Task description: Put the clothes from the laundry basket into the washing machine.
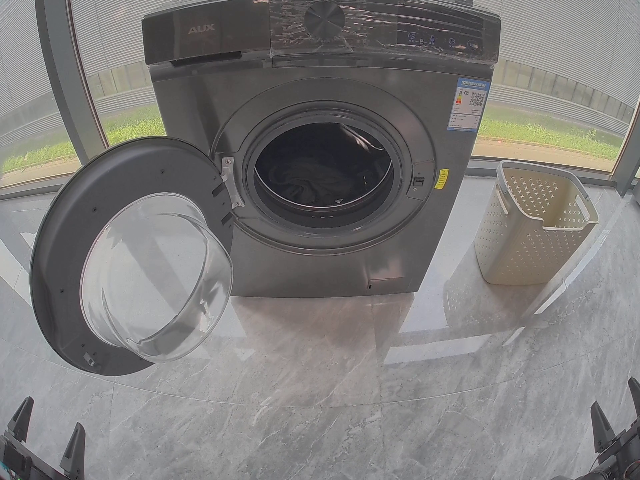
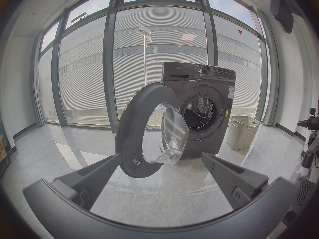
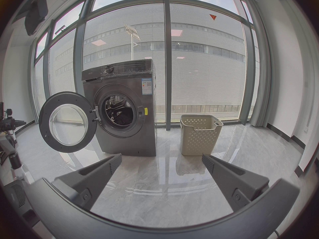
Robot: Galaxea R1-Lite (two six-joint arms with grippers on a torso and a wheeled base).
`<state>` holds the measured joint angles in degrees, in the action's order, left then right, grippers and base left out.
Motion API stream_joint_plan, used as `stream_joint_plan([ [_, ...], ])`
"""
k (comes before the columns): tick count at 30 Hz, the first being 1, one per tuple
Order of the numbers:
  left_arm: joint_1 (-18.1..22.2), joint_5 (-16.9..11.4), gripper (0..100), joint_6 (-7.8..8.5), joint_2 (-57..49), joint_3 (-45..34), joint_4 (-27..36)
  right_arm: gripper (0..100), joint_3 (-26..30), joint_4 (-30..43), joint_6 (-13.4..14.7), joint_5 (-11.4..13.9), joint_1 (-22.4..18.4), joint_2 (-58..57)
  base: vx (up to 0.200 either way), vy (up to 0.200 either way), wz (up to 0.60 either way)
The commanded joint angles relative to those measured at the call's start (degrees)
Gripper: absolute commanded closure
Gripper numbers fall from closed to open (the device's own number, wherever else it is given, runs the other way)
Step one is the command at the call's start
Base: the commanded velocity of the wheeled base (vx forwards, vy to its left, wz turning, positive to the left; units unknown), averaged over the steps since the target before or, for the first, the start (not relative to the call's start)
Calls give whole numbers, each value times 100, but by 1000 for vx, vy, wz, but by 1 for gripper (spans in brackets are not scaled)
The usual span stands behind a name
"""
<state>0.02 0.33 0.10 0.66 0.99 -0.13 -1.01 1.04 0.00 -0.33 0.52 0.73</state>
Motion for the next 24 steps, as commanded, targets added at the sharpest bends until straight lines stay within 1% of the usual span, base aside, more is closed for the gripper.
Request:
stream_joint_plan([
  [1, 6, 2, 0, -10, -66, -99, -4, 0, 66, 2, 0, -2, 9, -73, -200, 200, 0],
  [4, 6, 2, 0, -19, -66, -90, -4, 0, 66, 2, 0, -2, 9, -73, -200, 200, 0],
  [5, 6, 2, 0, 8, -66, -99, -4, 0, 66, 2, 0, -2, 9, -73, -200, 200, 0],
  [11, 6, 2, 0, -10, -66, -99, -4, 0, 57, 2, 0, -2, 9, -73, 0, 0, 0],
  [14, 6, 2, 0, -36, -66, -90, -13, 0, 57, 2, 0, -2, 9, -73, 0, 200, 0],
  [20, 6, 2, 0, -10, -66, -99, -4, 0, 66, 2, 0, -2, 9, -73, 0, 200, 0],
  [24, 6, 2, 0, -10, -66, -99, -4, 0, 66, 2, 0, -2, 9, -73, 0, 0, 0],
])
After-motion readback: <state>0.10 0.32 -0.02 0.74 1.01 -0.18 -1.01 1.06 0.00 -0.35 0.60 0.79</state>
